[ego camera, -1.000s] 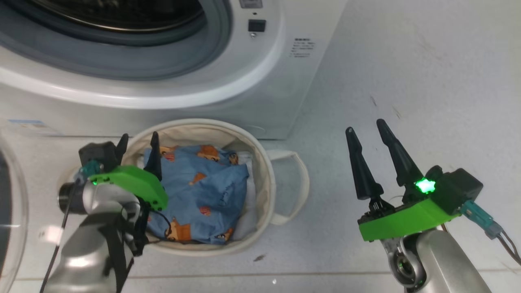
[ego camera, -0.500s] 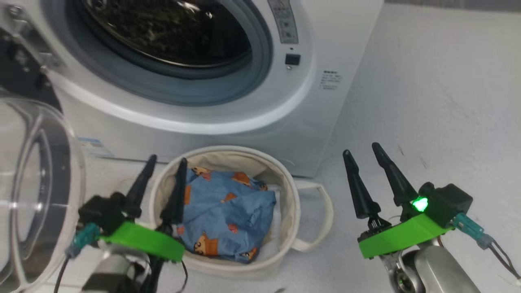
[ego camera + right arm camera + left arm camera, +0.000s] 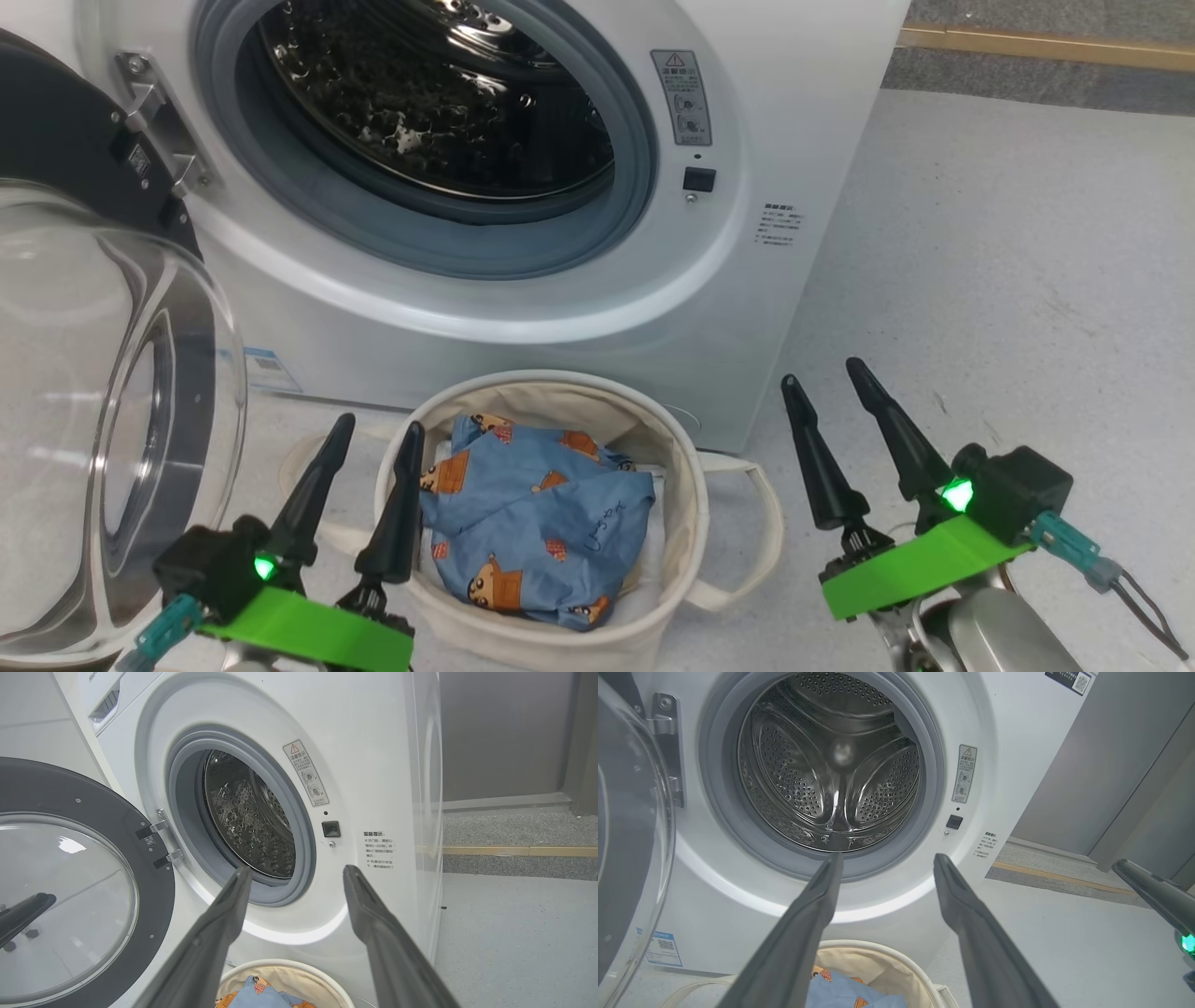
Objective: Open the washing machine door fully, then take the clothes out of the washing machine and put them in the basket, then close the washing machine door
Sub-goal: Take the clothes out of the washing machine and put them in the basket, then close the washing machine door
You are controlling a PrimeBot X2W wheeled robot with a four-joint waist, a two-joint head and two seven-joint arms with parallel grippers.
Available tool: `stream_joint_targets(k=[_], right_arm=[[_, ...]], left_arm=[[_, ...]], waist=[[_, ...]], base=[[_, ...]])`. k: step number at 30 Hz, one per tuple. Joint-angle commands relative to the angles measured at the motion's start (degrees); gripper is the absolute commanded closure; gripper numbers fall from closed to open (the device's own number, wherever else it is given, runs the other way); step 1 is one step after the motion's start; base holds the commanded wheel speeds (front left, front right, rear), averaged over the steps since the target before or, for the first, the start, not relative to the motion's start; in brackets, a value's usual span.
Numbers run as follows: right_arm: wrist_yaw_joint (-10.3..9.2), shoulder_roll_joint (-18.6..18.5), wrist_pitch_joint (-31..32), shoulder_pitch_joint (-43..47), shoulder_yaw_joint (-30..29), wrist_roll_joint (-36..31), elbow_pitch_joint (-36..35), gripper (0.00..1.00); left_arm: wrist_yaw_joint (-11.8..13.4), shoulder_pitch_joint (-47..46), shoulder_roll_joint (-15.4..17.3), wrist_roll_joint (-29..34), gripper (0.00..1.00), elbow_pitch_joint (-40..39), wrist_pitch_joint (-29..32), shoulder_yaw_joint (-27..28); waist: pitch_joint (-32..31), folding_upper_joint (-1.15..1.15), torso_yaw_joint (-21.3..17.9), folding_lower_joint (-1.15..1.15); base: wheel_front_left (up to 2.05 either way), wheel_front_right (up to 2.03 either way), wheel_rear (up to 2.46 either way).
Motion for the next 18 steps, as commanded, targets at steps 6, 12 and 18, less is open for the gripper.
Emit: stream_joint_targets(k=[6,12,18], right_arm=[[0.42,-0.3,-0.3,-0.7,1.4,0.4,-2.1,0.00],[0.42,-0.2,-0.3,-1.0,1.6,0.3,-2.2,0.00],[0.42,0.0,-0.4,-1.3,1.5,0.1,-2.3,0.00]], left_arm=[[0.6,-2.0,1.3,-0.2,0.00,-1.7,-0.6,2.3],[0.8,-2.6,1.4,-0.1,0.00,-1.1,-0.6,2.6],[0.9,-2.8,1.5,-0.1,0.00,-0.5,-0.6,2.7]], waist=[[0.5,0.00,0.0,0.00],[0.9,0.00,-0.4,0.00],[1.0,0.00,-0.9,0.00]], base=[[0.00,0.00,0.00],[0.00,0.00,0.00],[0.00,0.00,0.00]])
